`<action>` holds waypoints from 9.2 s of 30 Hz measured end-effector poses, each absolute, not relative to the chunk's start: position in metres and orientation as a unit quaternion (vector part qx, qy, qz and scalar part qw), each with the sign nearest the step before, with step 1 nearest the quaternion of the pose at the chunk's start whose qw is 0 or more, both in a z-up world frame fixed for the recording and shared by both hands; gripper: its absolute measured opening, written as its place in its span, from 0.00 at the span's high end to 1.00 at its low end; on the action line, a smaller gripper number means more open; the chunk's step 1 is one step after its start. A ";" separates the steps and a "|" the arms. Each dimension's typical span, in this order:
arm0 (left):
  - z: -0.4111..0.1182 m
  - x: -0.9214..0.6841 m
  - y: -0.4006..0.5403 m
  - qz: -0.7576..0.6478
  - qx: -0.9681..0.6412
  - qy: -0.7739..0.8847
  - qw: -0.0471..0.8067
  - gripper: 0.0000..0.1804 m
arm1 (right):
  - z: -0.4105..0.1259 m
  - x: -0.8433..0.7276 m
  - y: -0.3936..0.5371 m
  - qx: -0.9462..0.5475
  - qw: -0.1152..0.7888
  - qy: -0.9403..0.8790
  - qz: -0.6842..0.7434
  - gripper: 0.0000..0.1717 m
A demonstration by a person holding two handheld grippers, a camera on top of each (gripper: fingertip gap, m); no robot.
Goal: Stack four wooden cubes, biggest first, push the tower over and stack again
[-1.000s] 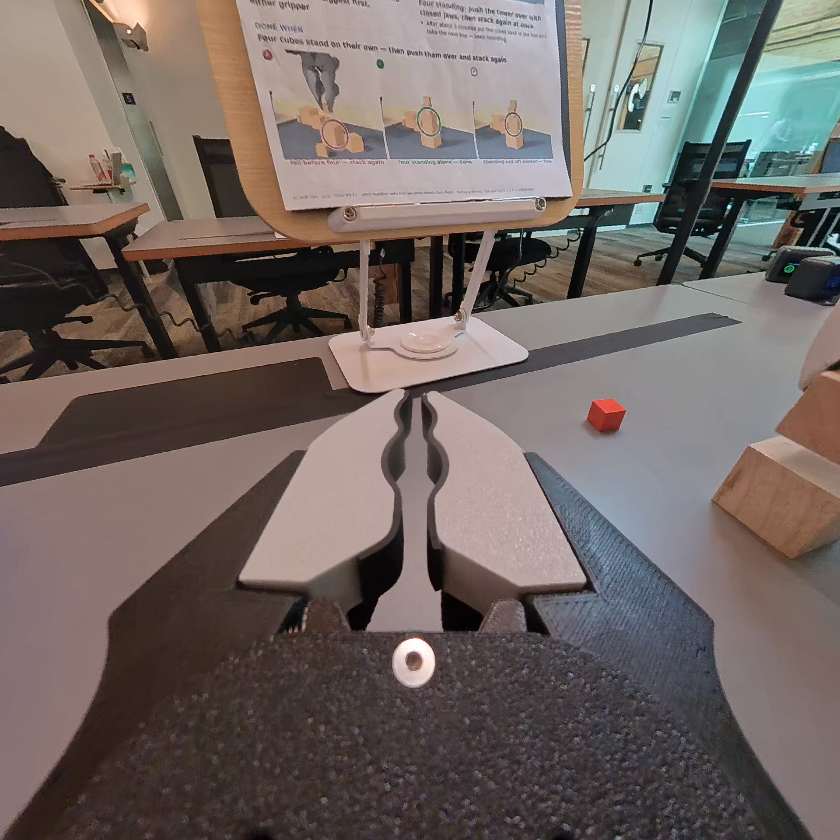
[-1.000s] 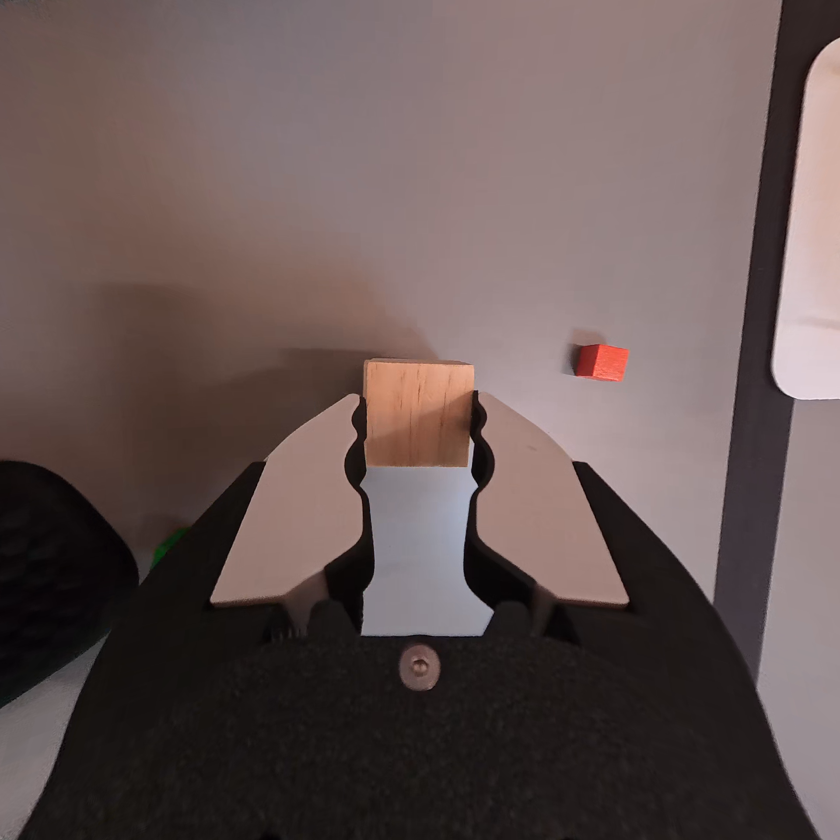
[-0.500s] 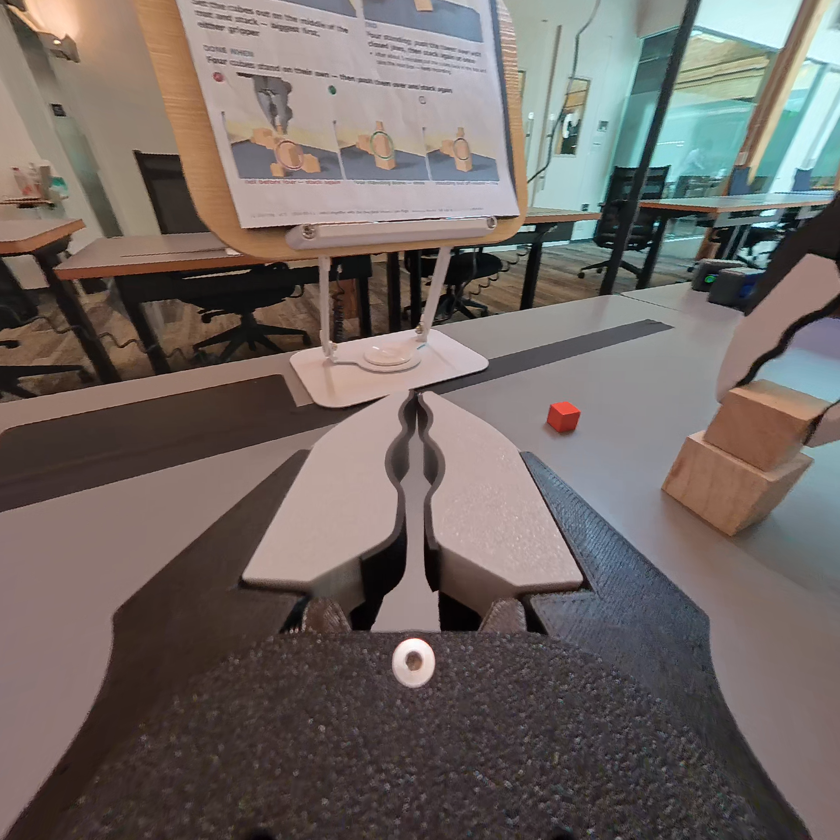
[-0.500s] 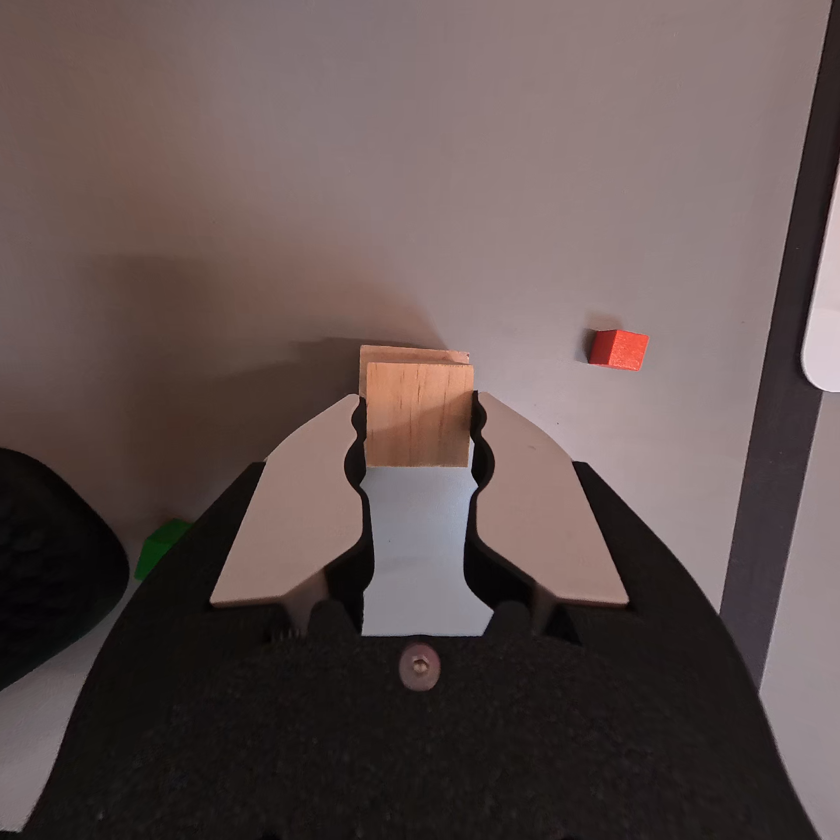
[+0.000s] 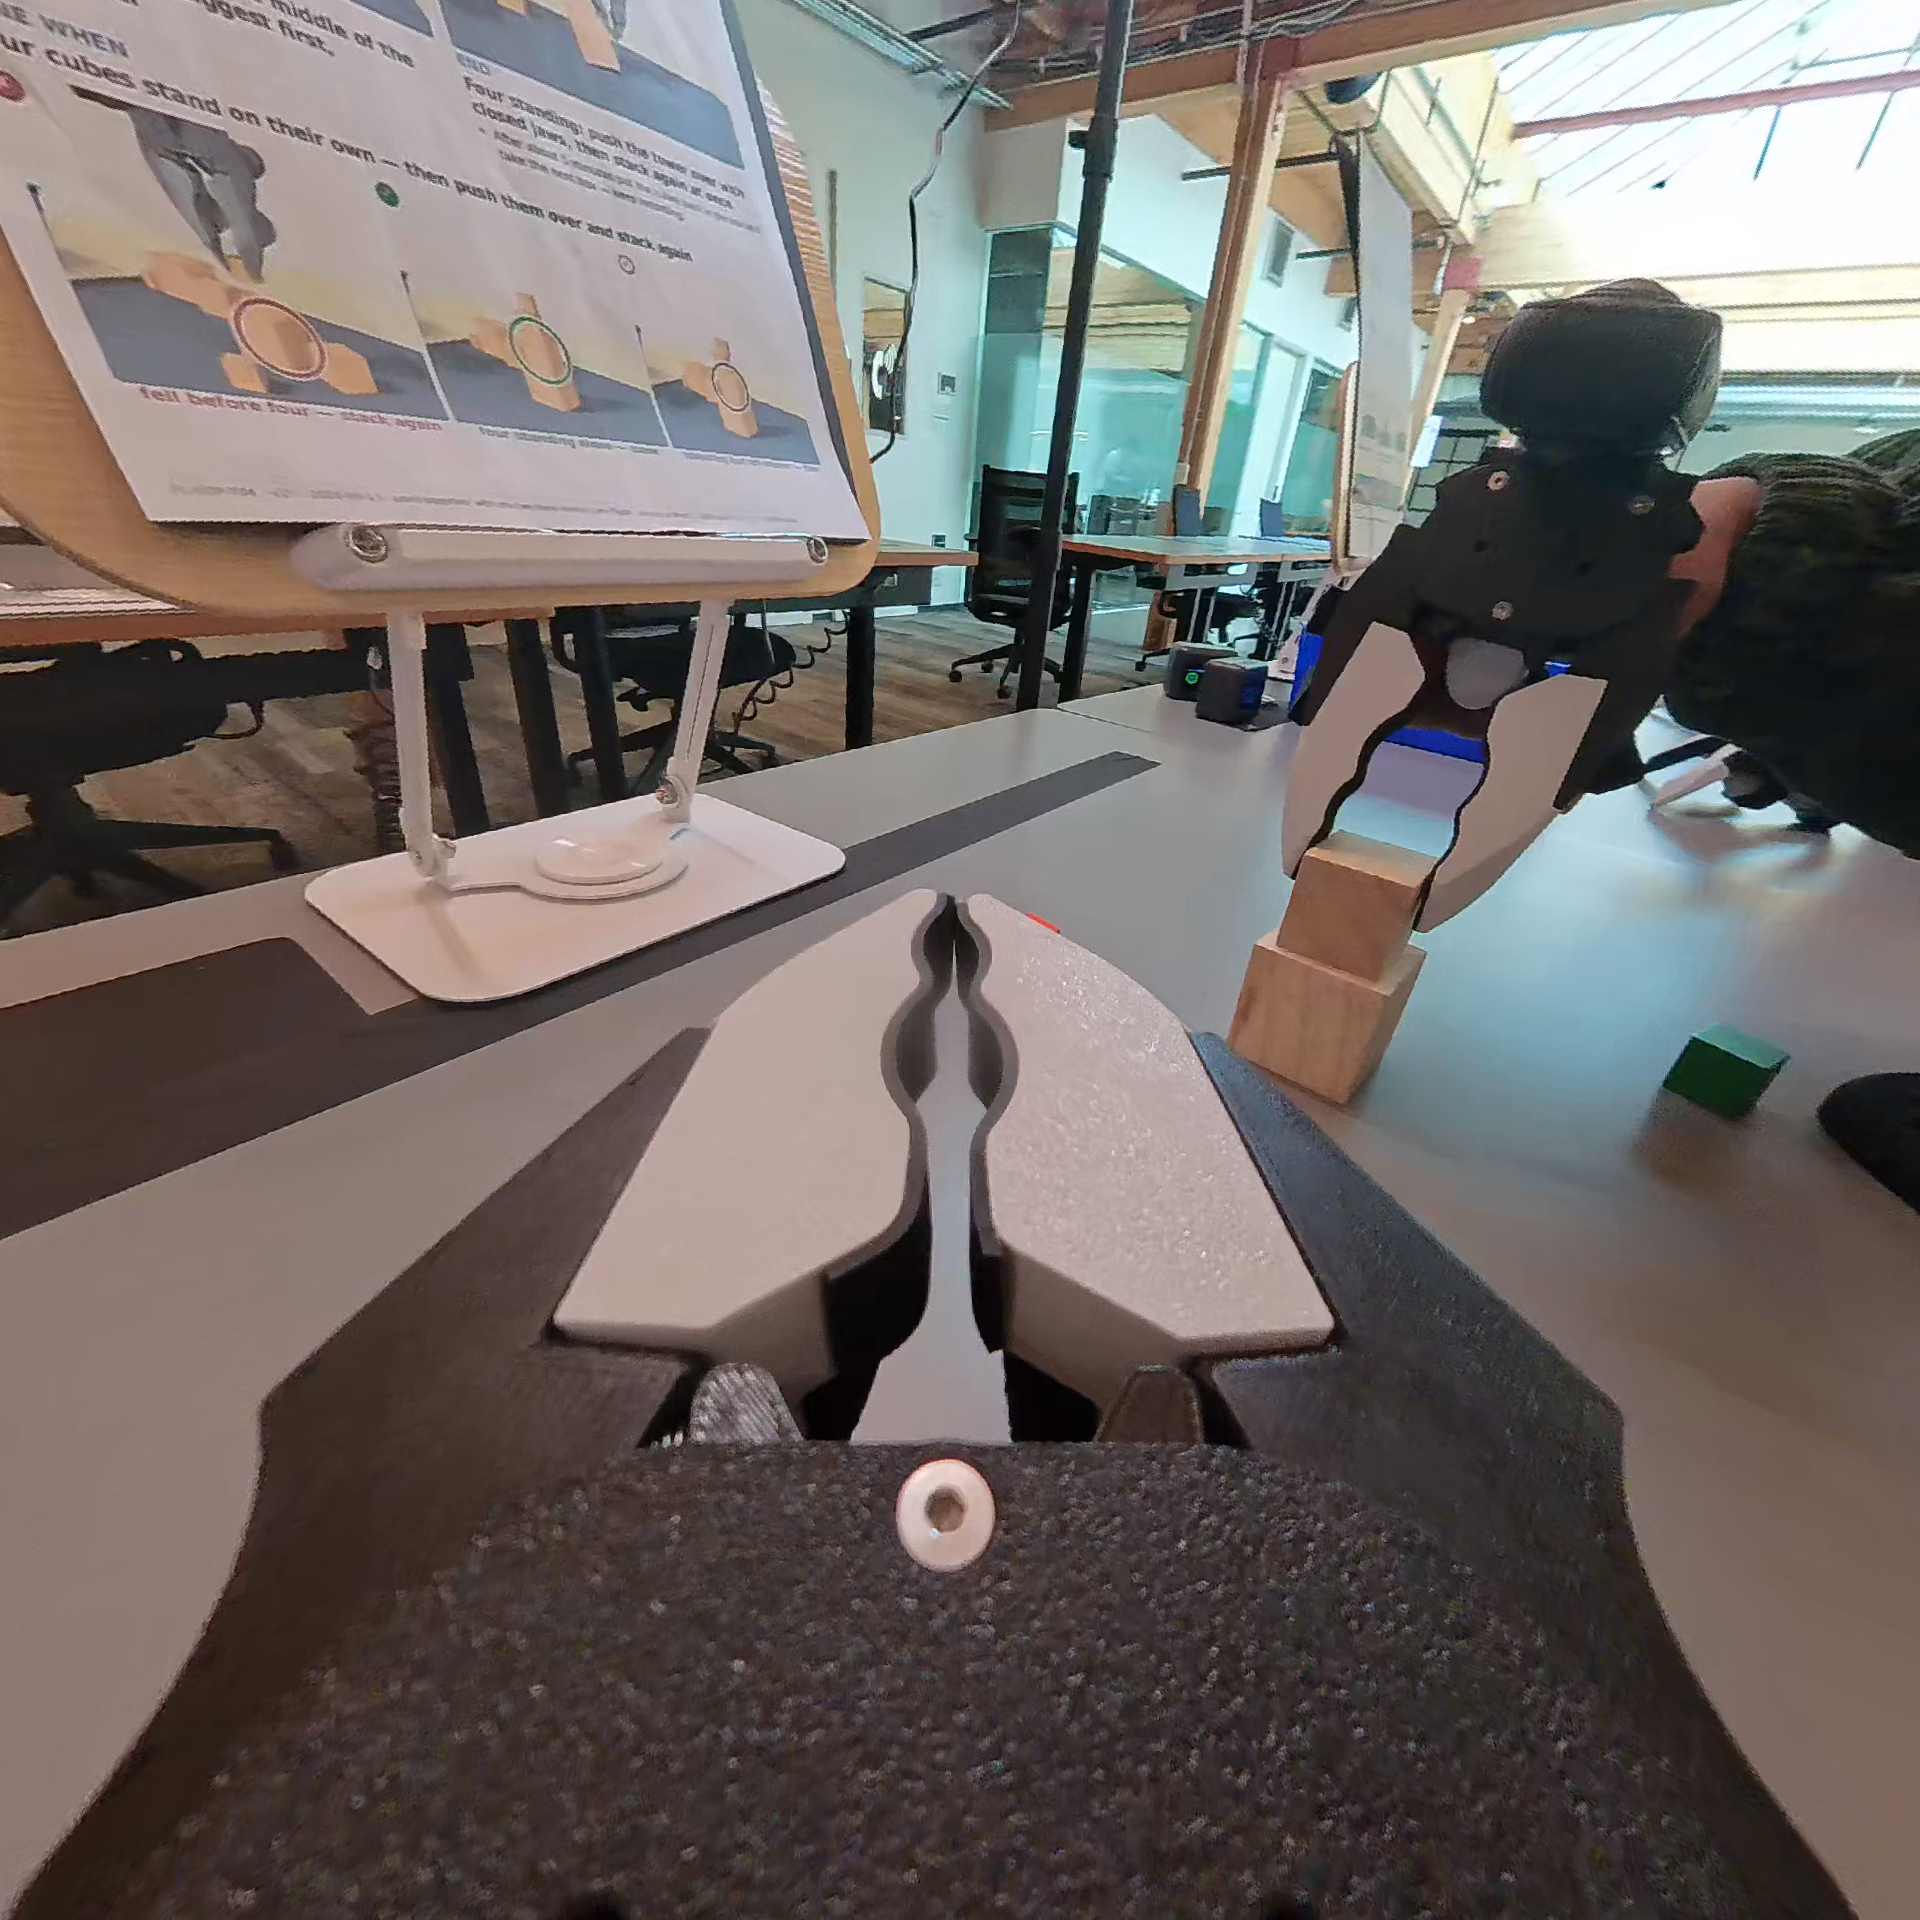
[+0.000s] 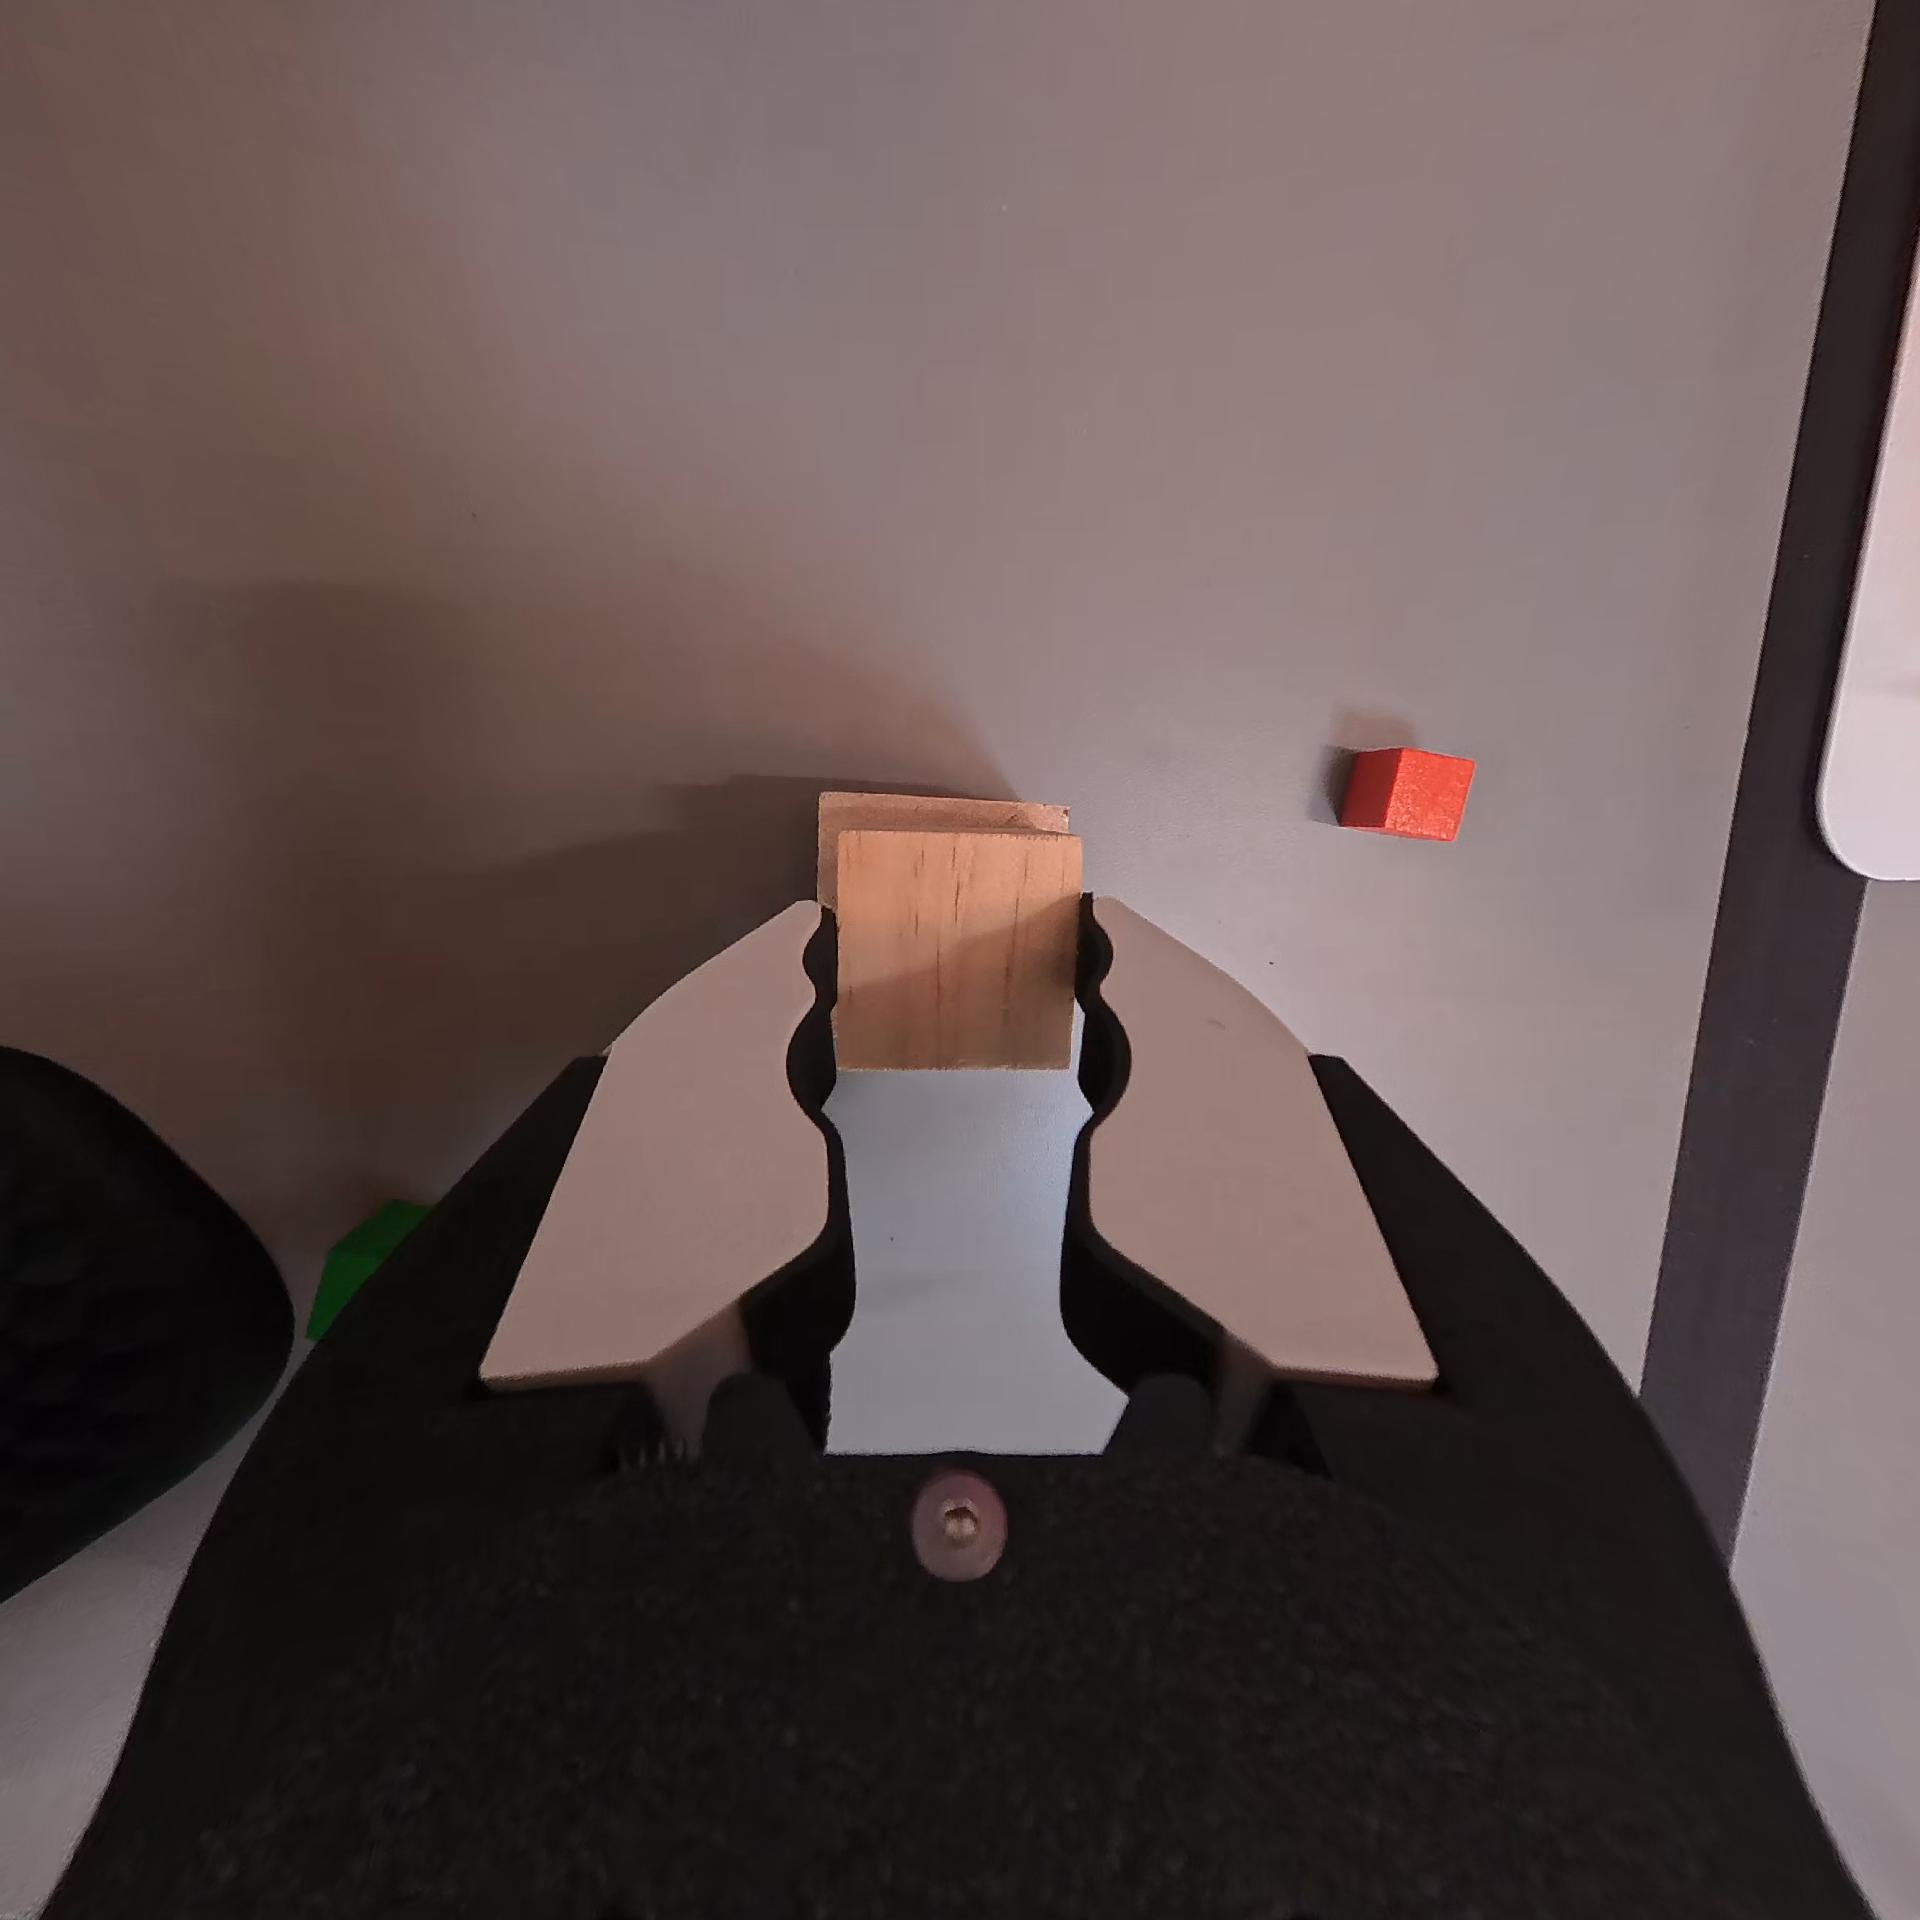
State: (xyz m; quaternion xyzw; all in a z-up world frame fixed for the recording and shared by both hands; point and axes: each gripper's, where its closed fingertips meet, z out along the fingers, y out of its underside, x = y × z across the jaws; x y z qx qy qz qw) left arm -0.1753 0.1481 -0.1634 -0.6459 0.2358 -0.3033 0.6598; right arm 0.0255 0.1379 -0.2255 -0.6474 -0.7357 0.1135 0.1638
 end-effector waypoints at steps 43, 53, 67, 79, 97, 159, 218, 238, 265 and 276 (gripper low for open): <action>-0.176 -0.154 0.147 -0.261 -0.654 0.279 0.652 1.00 | -0.249 0.137 0.023 -0.776 0.106 -0.610 0.121 0.70; -0.174 -0.151 0.145 -0.254 -0.652 0.285 0.655 1.00 | -0.265 0.136 0.017 -0.771 0.120 -0.617 0.101 0.84; -0.173 -0.152 0.144 -0.258 -0.649 0.284 0.657 1.00 | -0.164 0.054 0.119 -0.678 0.169 -0.707 0.103 0.84; -0.173 -0.153 0.145 -0.256 -0.651 0.284 0.656 1.00 | -0.190 0.032 0.138 -0.678 0.121 -0.718 0.101 0.84; -0.175 -0.151 0.145 -0.256 -0.652 0.286 0.654 1.00 | -0.193 0.027 0.135 -0.674 0.105 -0.722 0.118 0.84; -0.179 -0.154 0.147 -0.247 -0.657 0.285 0.653 1.00 | -0.170 0.027 0.138 -0.669 0.178 -0.706 0.149 0.87; -0.161 -0.194 0.167 -0.124 -0.688 0.170 0.694 1.00 | -0.146 0.114 0.172 -0.681 0.705 -0.166 0.108 1.00; -0.151 -0.193 0.163 -0.097 -0.676 0.166 0.711 1.00 | -0.157 0.105 0.174 -0.697 0.685 -0.166 0.129 1.00; -0.139 -0.227 0.160 -0.121 -0.707 0.057 0.695 1.00 | -0.207 0.060 0.174 -0.773 0.590 -0.222 0.066 1.00; -0.125 -0.225 0.154 -0.109 -0.685 0.072 0.717 1.00 | -0.192 -0.040 0.157 -0.710 0.606 -0.345 0.093 1.00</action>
